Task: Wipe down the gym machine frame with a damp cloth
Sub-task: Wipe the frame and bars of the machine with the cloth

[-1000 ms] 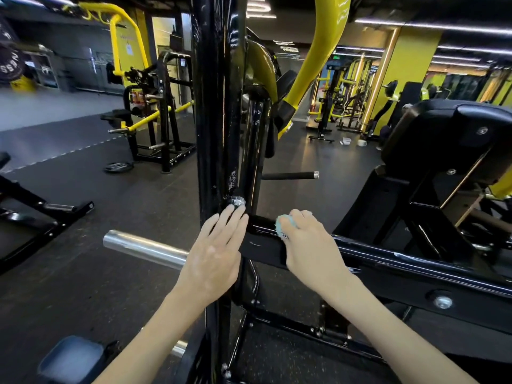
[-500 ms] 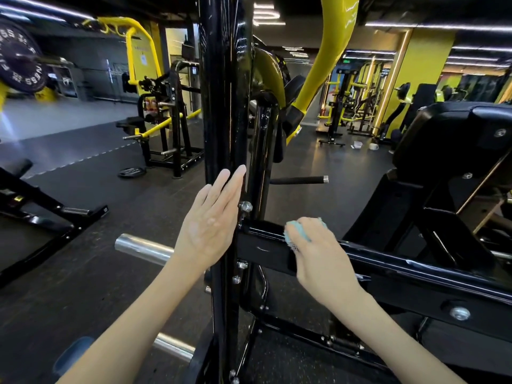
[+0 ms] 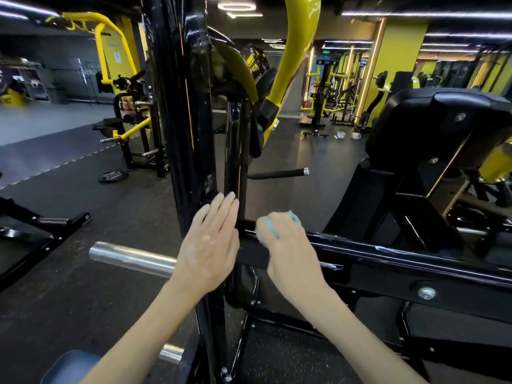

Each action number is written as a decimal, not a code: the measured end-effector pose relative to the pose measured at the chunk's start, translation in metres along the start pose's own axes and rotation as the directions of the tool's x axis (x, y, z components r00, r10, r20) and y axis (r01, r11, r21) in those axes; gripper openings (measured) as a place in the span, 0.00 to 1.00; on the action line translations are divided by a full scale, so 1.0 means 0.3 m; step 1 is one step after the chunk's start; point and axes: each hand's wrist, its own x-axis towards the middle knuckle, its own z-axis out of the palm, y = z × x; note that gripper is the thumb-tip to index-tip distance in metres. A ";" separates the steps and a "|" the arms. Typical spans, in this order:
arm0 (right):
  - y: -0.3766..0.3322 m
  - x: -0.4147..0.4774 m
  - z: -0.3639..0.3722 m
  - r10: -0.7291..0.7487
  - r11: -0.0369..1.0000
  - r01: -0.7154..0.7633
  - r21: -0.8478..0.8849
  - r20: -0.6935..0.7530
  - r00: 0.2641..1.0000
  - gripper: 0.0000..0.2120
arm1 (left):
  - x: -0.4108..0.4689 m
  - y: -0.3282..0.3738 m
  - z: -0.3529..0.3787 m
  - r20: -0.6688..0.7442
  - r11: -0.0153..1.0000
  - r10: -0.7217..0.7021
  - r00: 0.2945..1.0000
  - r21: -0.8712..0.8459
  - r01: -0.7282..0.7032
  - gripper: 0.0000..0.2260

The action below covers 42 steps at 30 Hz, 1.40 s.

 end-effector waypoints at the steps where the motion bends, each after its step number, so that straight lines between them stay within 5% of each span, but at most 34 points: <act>1: 0.052 -0.039 -0.024 0.041 0.999 -0.041 -0.001 -0.030 0.999 0.20 | -0.005 0.033 0.013 0.021 0.998 0.019 1.000 -0.059 -0.017 0.23; 6: 0.185 -0.175 -0.120 0.184 0.976 -0.192 -0.100 -0.086 0.979 0.26 | 0.004 0.157 0.069 0.088 0.974 -0.049 0.995 -0.215 0.068 0.23; 12: 0.066 -0.055 -0.057 0.111 0.988 -0.105 -0.116 0.047 0.993 0.21 | -0.017 0.178 0.094 0.046 0.947 -0.110 0.993 -0.299 0.118 0.21; 20: 0.255 -0.208 -0.156 0.155 0.987 -0.157 -0.026 -0.068 0.986 0.10 | 0.036 0.236 0.087 0.042 0.951 -0.170 0.984 -0.254 0.176 0.22; 27: 0.352 -0.303 -0.199 0.246 0.944 -0.268 -0.195 -0.127 0.961 0.16 | 0.057 0.379 0.100 0.055 0.952 -0.089 0.995 -0.288 0.101 0.21; 36: 0.276 -0.213 -0.162 0.147 0.987 -0.149 -0.062 -0.036 0.988 0.15 | 0.062 0.396 0.107 -0.035 0.957 -0.131 0.991 -0.266 0.117 0.18; 42: 0.505 -0.410 -0.289 0.298 0.934 -0.323 -0.153 -0.163 0.940 0.16 | 0.064 0.425 0.109 -0.005 0.945 -0.178 0.984 -0.280 0.169 0.21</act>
